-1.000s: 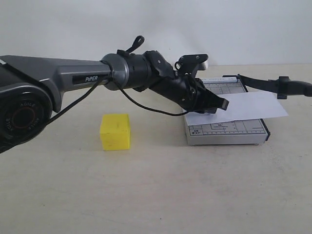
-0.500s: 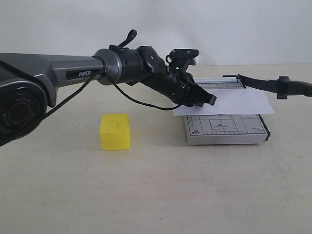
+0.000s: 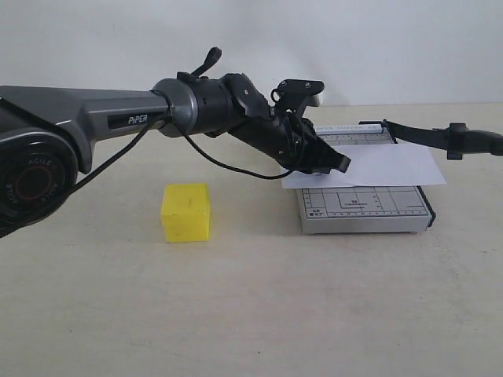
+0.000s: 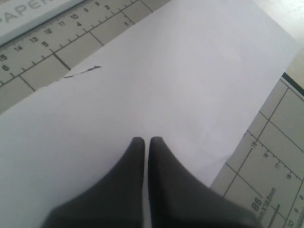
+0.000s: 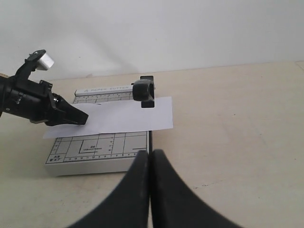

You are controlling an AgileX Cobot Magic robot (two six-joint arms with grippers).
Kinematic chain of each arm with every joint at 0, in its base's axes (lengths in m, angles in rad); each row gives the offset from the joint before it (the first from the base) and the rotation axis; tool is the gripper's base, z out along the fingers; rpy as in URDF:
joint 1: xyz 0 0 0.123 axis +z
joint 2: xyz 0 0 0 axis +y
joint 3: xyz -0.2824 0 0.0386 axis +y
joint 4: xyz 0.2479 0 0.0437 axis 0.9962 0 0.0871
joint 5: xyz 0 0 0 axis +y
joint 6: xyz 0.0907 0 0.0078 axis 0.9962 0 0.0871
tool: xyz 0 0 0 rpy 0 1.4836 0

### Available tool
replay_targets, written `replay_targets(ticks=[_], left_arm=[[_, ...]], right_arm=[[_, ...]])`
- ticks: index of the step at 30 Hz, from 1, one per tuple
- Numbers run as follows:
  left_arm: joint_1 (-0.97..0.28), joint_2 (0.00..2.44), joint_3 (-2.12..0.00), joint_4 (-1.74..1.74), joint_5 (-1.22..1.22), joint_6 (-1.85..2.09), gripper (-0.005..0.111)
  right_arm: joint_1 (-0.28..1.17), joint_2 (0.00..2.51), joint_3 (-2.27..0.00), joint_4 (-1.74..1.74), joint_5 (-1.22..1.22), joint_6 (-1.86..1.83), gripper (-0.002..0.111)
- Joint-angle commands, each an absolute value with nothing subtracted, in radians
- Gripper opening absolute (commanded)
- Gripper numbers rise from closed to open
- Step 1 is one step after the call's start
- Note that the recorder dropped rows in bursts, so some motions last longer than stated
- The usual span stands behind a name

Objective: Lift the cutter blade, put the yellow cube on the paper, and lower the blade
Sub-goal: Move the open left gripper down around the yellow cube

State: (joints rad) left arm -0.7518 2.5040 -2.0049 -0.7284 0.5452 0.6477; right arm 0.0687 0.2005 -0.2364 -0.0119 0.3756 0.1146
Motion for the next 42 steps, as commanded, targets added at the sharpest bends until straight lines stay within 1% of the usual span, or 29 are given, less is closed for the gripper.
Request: replay_targets(ticks=[1, 11, 15, 20, 22, 24, 26, 27, 28, 29, 30, 31, 34, 36, 38, 39, 41, 42], left_arm=[[-0.768, 2.536, -1.989, -0.699, 0.591, 0.655, 0.004], [-0.768, 2.532, -1.989, -0.726, 0.552, 0.655, 0.004], [-0.768, 2.499, -1.989, -0.813, 0.463, 0.659, 0.004], [-0.768, 2.428, -1.989, -0.824, 0.388, 0.655, 0.004], [-0.768, 2.391, -1.972, -0.824, 0.364, 0.623, 0.004], [-0.768, 2.346, -1.924, -0.824, 0.284, 0.585, 0.004], [-0.772, 2.264, -1.797, -0.831, 0.113, 0.496, 0.004], [-0.780, 2.193, -1.674, -0.831, -0.028, 0.430, 0.004], [-0.787, 2.147, -1.595, -0.831, -0.109, 0.405, 0.004], [-0.802, 2.045, -1.428, -0.831, -0.273, 0.400, 0.004], [-0.810, 1.993, -1.345, -0.831, -0.338, 0.409, 0.004], [-0.821, 1.904, -1.207, -0.831, -0.407, 0.433, 0.004], [-0.821, 1.740, -0.956, -0.831, -0.421, 0.492, 0.004], [-0.821, 1.691, -0.850, -0.831, -0.472, 0.521, 0.004], [-0.821, 1.679, -0.803, -0.838, -0.476, 0.552, 0.005], [-0.821, 1.679, -0.791, -0.838, -0.458, 0.581, 0.007], [-0.821, 1.683, -0.773, -0.841, -0.398, 0.599, 0.021], [-0.821, 1.683, -0.768, -0.841, -0.384, 0.599, 0.035]], right_arm=[[0.069, 0.203, -0.232, -0.011, 0.364, 0.113, 0.000], [0.069, 0.203, -0.232, -0.011, 0.364, 0.113, 0.000], [0.069, 0.203, -0.232, -0.011, 0.364, 0.113, 0.000], [0.069, 0.203, -0.232, -0.011, 0.364, 0.113, 0.000], [0.069, 0.203, -0.232, -0.011, 0.364, 0.113, 0.000], [0.069, 0.203, -0.232, -0.011, 0.364, 0.113, 0.000], [0.069, 0.203, -0.232, -0.012, 0.371, 0.113, 0.000], [0.069, 0.203, -0.232, -0.012, 0.375, 0.113, 0.000], [0.069, 0.203, -0.232, -0.012, 0.375, 0.113, 0.000], [0.069, 0.203, -0.232, -0.012, 0.375, 0.113, 0.000], [0.069, 0.203, -0.232, -0.012, 0.375, 0.113, 0.000], [0.069, 0.203, -0.232, -0.012, 0.375, 0.113, 0.000], [0.069, 0.203, -0.232, -0.012, 0.375, 0.113, 0.000], [0.069, 0.203, -0.232, -0.012, 0.375, 0.113, 0.000], [0.069, 0.203, -0.232, -0.012, 0.373, 0.113, 0.000], [0.069, 0.203, -0.232, -0.012, 0.373, 0.113, 0.000], [0.069, 0.203, -0.232, -0.012, 0.371, 0.113, 0.000], [0.069, 0.203, -0.232, -0.012, 0.371, 0.113, 0.000]])
